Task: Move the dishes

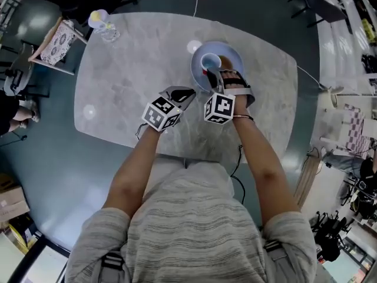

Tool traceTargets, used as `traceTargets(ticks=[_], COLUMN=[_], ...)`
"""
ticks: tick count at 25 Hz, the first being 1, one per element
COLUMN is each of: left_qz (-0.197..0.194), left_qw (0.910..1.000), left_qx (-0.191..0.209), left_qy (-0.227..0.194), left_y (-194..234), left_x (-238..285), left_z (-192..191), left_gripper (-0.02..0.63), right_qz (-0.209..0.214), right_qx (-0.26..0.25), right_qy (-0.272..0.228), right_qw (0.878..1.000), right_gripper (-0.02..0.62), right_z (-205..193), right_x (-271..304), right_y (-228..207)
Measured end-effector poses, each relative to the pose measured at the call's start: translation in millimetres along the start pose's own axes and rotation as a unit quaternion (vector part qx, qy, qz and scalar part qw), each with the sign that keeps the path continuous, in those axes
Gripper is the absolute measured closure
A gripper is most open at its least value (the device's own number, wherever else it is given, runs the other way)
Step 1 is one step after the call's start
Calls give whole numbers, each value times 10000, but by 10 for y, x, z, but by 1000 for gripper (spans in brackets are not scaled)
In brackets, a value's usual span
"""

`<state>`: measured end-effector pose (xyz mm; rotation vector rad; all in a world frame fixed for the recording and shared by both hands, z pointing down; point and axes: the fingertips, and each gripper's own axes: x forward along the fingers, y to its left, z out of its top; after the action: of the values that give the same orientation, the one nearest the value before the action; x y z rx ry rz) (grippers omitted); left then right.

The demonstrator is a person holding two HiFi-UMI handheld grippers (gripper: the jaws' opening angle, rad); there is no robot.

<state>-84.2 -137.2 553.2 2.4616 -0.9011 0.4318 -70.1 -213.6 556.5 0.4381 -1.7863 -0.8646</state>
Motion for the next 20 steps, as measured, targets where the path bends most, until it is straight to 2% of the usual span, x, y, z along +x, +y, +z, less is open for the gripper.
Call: traceTargets(ticks=[4,9,20], left_qz=[-198,-407,-570], left_qw=[9996,9984,9962], left_qx=[89,166,133], left_qy=[178,343,638], left_y=[-90,-177,-199], left_x=[218,434,694], left_z=[41,79,2], left_gripper=[572,571,572], right_qz=[-254,-267,-102], right_qx=[283,504,889], right_qy=[229,450,482], right_qw=[9990,9974,9948], right_gripper=[540,540,540], right_z=[-319,-632,-834], right_x=[-13,112,374], right_y=[-73,-21,153])
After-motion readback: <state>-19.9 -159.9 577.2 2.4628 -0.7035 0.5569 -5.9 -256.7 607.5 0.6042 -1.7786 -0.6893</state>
